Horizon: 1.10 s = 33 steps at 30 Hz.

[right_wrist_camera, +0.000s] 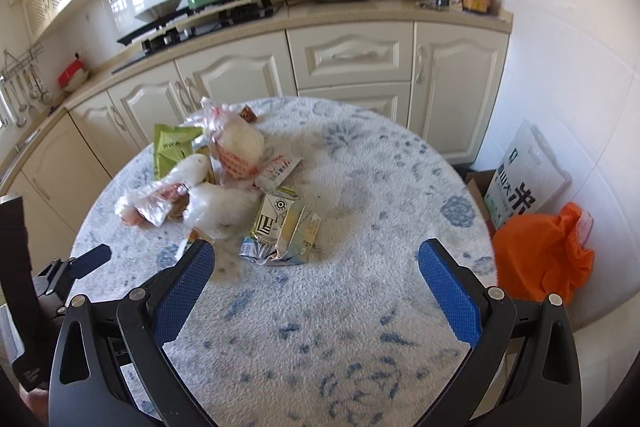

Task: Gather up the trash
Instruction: 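Grasp the folded juice carton with the right tool while the left tool grasps the white cup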

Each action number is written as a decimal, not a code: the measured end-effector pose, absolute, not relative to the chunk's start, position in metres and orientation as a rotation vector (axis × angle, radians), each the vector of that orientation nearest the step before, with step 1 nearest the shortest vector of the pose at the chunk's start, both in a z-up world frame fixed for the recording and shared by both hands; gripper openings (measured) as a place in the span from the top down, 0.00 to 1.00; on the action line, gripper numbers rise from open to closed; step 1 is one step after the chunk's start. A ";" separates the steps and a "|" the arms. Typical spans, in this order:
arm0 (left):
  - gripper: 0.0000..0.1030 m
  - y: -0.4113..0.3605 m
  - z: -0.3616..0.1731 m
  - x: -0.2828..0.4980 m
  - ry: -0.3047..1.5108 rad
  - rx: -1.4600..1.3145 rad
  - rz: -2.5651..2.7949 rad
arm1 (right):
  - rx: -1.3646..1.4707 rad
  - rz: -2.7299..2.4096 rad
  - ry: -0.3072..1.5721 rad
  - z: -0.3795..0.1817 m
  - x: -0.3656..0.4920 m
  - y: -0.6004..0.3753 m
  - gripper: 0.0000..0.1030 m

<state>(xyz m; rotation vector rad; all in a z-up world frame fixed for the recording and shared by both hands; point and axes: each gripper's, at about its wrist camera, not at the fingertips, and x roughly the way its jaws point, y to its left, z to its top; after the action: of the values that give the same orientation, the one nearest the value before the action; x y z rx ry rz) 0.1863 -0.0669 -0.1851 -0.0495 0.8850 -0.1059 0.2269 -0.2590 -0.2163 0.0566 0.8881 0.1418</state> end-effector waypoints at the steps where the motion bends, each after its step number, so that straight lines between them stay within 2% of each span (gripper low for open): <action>1: 0.04 -0.068 -0.191 0.194 0.894 -0.046 -0.109 | 0.057 0.143 0.898 -0.221 0.231 -0.258 0.00; 9: 0.19 -0.079 -0.219 0.239 0.944 -0.018 -0.123 | 0.056 0.155 0.968 -0.253 0.256 -0.254 0.00; 11: 0.29 -0.081 -0.220 0.246 0.931 0.001 -0.132 | 0.055 0.161 0.985 -0.259 0.263 -0.251 0.00; 13: 0.57 -0.083 -0.221 0.249 0.919 0.020 -0.139 | 0.053 0.177 1.003 -0.266 0.270 -0.245 0.03; 14: 0.63 -0.083 -0.223 0.252 0.918 0.017 -0.152 | 0.048 0.180 1.009 -0.269 0.273 -0.242 0.05; 16: 0.79 -0.079 -0.225 0.253 0.922 0.004 -0.169 | 0.042 0.190 1.026 -0.277 0.280 -0.235 0.13; 19: 0.80 -0.074 -0.228 0.254 0.922 -0.008 -0.179 | 0.024 0.199 1.058 -0.292 0.291 -0.225 0.23; 20: 0.80 -0.072 -0.228 0.254 0.922 -0.011 -0.179 | 0.018 0.199 1.055 -0.295 0.293 -0.222 0.23; 22: 0.81 -0.069 -0.228 0.253 0.923 -0.019 -0.181 | 0.006 0.204 1.040 -0.296 0.295 -0.218 0.29; 24: 0.82 -0.066 -0.228 0.252 0.922 -0.022 -0.172 | 0.023 0.230 1.036 -0.295 0.295 -0.216 0.41; 33: 0.82 -0.062 -0.222 0.228 0.916 -0.047 -0.150 | 0.054 0.281 1.034 -0.291 0.270 -0.228 0.45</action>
<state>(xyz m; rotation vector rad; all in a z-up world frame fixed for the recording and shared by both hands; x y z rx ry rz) 0.2285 -0.0616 -0.2220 -0.0465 0.9164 -0.1497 0.2697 -0.2276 -0.2912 0.0536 1.0338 0.2809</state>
